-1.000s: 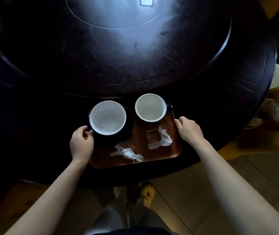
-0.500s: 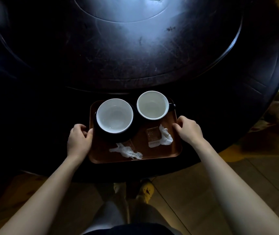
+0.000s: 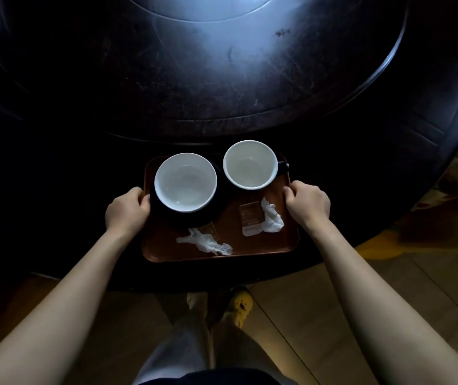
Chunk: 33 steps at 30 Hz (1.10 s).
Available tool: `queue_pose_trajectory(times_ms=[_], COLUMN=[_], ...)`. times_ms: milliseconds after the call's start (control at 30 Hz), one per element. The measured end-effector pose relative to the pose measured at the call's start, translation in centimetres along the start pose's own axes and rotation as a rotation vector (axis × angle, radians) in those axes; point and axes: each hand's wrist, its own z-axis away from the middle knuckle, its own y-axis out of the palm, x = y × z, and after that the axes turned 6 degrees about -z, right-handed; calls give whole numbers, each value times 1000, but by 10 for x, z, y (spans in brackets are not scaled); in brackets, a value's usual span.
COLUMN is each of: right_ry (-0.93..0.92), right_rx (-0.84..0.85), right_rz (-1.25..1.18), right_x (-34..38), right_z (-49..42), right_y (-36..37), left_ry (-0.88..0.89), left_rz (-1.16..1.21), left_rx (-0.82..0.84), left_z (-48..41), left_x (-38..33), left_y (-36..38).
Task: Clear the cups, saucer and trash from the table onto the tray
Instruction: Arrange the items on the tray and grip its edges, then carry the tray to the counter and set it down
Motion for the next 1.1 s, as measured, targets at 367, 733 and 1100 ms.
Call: queue_pose_trajectory(times_ms=[367, 733, 1100], right_ry=[50, 51, 63], right_rx=[-181, -95, -59], right_rz=[-401, -797, -1142], right_x=[-5, -32, -56], right_z=[30, 55, 72], right_y=[16, -19, -88], left_ry=[-18, -38, 106], left_rz=[205, 542, 681], left_rx=[-71, -30, -31], left_z=[20, 55, 58], left_x=[1, -26, -81], left_y=[0, 0, -54])
